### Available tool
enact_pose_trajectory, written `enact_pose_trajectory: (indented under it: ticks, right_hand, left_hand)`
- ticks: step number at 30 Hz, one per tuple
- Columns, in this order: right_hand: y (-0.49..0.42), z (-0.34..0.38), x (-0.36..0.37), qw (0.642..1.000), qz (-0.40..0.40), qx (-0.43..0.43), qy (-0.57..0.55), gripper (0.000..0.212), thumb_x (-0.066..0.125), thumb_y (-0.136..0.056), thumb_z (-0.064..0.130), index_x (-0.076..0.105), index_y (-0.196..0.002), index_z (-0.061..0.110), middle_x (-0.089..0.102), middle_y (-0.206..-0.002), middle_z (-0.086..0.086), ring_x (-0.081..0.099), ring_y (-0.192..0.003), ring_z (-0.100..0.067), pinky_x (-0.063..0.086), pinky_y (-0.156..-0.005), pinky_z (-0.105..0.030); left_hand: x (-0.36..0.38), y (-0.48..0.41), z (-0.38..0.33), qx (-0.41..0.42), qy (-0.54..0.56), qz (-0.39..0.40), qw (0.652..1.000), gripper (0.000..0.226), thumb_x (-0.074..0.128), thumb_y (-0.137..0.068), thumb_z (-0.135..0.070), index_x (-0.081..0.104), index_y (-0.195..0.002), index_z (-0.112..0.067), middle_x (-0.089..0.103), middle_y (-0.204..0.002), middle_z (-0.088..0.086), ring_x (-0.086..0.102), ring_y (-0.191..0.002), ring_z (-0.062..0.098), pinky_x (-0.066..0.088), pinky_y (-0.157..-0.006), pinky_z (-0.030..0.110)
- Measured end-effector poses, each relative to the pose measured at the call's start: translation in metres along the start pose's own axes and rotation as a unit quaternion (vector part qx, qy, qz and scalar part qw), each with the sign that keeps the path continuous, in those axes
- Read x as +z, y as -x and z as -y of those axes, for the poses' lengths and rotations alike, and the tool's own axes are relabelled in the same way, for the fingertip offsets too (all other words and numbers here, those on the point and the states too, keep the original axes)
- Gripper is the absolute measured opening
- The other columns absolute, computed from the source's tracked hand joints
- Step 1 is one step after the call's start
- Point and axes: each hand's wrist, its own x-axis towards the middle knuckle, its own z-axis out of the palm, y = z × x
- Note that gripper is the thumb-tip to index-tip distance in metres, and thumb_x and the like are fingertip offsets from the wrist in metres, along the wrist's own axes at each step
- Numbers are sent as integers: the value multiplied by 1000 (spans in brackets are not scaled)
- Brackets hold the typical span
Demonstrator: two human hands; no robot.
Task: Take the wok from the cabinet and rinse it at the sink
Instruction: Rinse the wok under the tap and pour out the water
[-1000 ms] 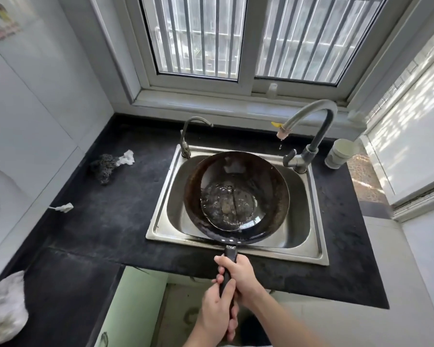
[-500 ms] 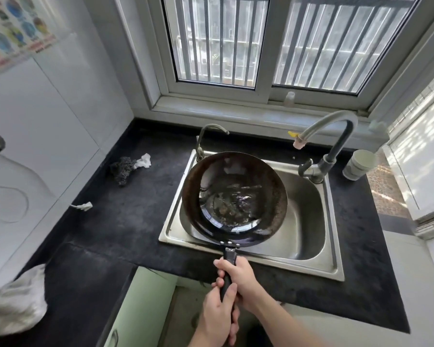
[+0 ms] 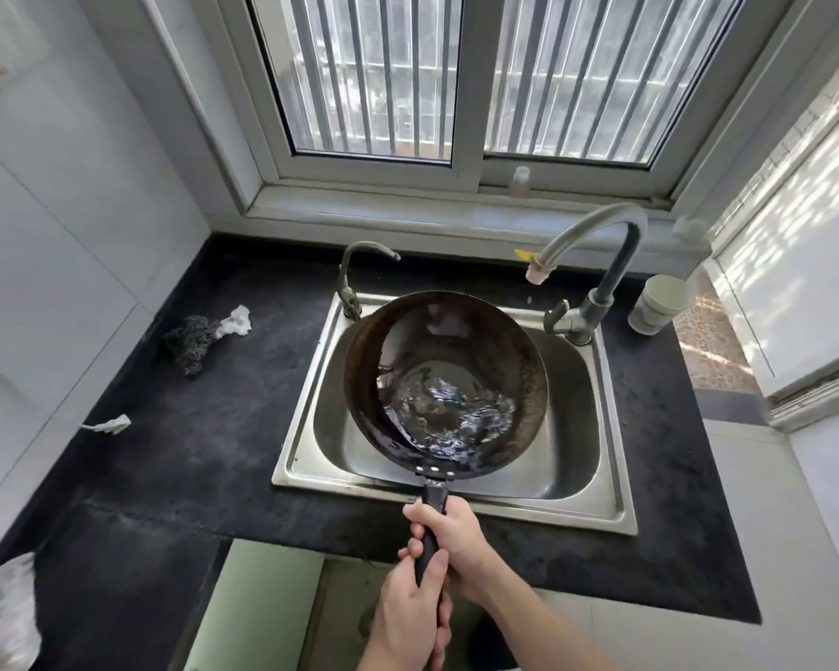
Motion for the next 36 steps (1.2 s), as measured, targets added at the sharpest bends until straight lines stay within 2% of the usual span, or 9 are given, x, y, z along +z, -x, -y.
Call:
enact_pose_trajectory:
  ticks: [4,8,11,15,18,22,27,34,36]
  right_hand:
    - [-9,14,-2,999,13,3,35,25,61,-93,3,51,-70,6,50,-57,-6,51,-47,-16,57,-60,-36]
    - [-11,17,-2,999,29,11,35,26,62,-92,5,51,-68,7,50,-59,-7,51,-48,-17,56,-61,-37]
    - [-9,12,-4,999,23,17,29,26,62,-91,3,54,-67,9,50,-60,-7,50,-47,-18,56,-61,-37]
    - [1,1,-9,999,2,27,23,25,63,-90,2,54,-68,9,51,-61,-8,51,-48,-18,56,-61,-37]
    - [9,-7,-13,1000,-7,22,15,29,62,-91,2,56,-64,11,51,-61,-7,52,-49,-18,56,-62,-37]
    - [18,-15,-14,999,-32,15,-6,30,61,-92,1,54,-64,11,50,-60,-7,51,-47,-17,56,-61,-37]
    - [19,-17,-14,999,-33,7,-19,31,61,-92,0,53,-63,9,47,-58,-8,50,-45,-17,55,-60,-36]
    - [9,0,-12,999,16,38,6,34,65,-93,6,54,-61,8,49,-57,-9,53,-47,-19,58,-66,-39]
    - [9,6,-14,998,31,48,13,31,66,-94,9,56,-64,7,53,-60,-11,56,-50,-21,57,-67,-40]
  left_hand:
    - [3,-10,-8,-9,17,-15,1000,12,57,-95,-33,62,-107,-34,60,-43,-7,59,-45,-5,44,-53,11]
    - [5,-9,-6,-32,66,-10,997,6,56,-95,-37,60,-100,-36,58,-42,-2,54,-38,11,44,-53,32]
    - [10,-8,7,-59,80,-3,995,34,57,-86,-53,64,-108,-28,60,-50,-1,54,-47,23,42,-57,36]
    - [16,-5,15,-61,59,9,996,31,56,-93,-45,67,-108,-21,62,-54,-2,58,-55,24,50,-65,40]
    - [20,-3,30,-52,51,23,997,53,54,-81,-62,67,-106,-17,65,-60,1,62,-59,31,53,-69,45]
    - [29,-2,50,-73,64,28,995,73,52,-66,-76,63,-113,-21,69,-87,28,65,-88,54,51,-69,56]
    - [19,5,32,-34,35,49,998,37,55,-89,-50,65,-110,-21,63,-53,2,58,-45,19,47,-58,39]
    - [14,10,6,-5,-15,-18,1000,20,60,-92,-38,63,-109,-28,59,-42,-4,55,-37,3,47,-52,27]
    - [15,15,-4,-2,-21,-30,999,1,61,-93,-33,61,-93,-34,58,-40,-4,54,-35,6,47,-50,27]
